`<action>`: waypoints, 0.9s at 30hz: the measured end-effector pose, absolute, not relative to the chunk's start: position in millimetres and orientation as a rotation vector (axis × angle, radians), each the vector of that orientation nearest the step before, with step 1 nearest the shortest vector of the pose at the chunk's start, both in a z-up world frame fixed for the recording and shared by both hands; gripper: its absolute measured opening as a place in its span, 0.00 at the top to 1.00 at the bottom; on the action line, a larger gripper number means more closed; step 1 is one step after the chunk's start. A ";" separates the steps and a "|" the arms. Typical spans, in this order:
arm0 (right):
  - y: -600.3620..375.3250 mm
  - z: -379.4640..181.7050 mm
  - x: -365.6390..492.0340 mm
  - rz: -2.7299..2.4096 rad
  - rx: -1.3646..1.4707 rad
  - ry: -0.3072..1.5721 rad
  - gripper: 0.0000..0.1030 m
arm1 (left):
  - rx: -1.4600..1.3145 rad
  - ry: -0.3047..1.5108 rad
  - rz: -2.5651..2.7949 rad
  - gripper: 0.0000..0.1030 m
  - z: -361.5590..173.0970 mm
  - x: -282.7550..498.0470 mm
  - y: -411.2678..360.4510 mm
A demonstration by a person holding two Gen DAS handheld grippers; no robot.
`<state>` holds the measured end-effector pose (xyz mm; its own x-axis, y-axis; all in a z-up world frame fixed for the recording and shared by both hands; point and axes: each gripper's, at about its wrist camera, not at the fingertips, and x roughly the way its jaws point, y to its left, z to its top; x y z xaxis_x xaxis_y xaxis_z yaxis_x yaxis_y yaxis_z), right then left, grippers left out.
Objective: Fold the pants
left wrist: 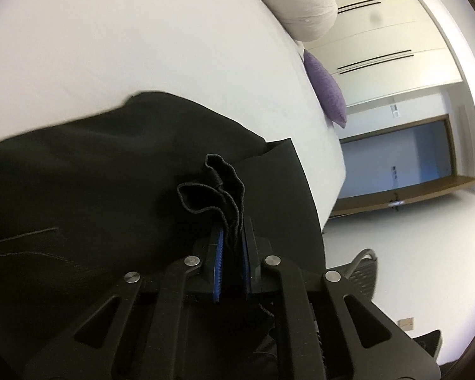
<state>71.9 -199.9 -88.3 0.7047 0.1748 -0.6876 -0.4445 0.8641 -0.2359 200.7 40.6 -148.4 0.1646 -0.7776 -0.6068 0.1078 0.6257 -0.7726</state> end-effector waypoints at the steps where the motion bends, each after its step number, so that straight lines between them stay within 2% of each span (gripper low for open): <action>1: -198.1 -88.7 72.4 0.365 -0.411 0.711 0.88 | -0.656 1.250 -0.692 0.92 -145.6 193.2 37.6; 9: -181.8 -109.9 80.2 0.427 -0.430 0.776 0.88 | -0.659 1.270 -0.613 0.92 -165.7 174.3 83.7; 15: -172.9 -139.3 85.9 0.436 -0.430 0.860 0.85 | -0.637 1.299 -0.578 0.90 -188.2 177.7 79.0; 17: -174.3 -141.3 86.1 0.426 -0.419 0.864 0.80 | -0.631 1.293 -0.580 0.90 -188.1 175.2 82.5; 20: -184.4 -135.7 83.7 0.433 -0.356 0.892 0.62 | -0.591 1.277 -0.536 0.89 -179.2 170.2 85.3; 21: -190.8 -132.3 83.5 0.453 -0.311 0.912 0.52 | -0.560 1.265 -0.506 0.89 -172.3 167.8 86.5; 22: -198.7 -128.4 82.4 0.484 -0.255 0.934 0.48 | -0.524 1.245 -0.467 0.89 -163.8 166.0 88.9; 25: -229.7 -115.2 79.0 0.564 -0.090 0.991 0.50 | -0.439 1.186 -0.407 0.89 -137.6 161.5 89.6; 26: -245.0 -109.4 80.7 0.587 -0.035 1.007 0.53 | -0.412 1.168 -0.405 0.89 -129.9 160.6 86.9; 27: -263.8 -103.3 85.9 0.592 0.032 1.015 0.62 | -0.374 1.142 -0.421 0.89 -118.7 158.2 78.8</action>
<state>85.9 -263.8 -103.3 0.3852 0.4795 -0.7885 -0.4502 0.8435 0.2929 158.2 78.8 -118.7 0.3539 -0.5022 -0.7890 0.1300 0.8619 -0.4902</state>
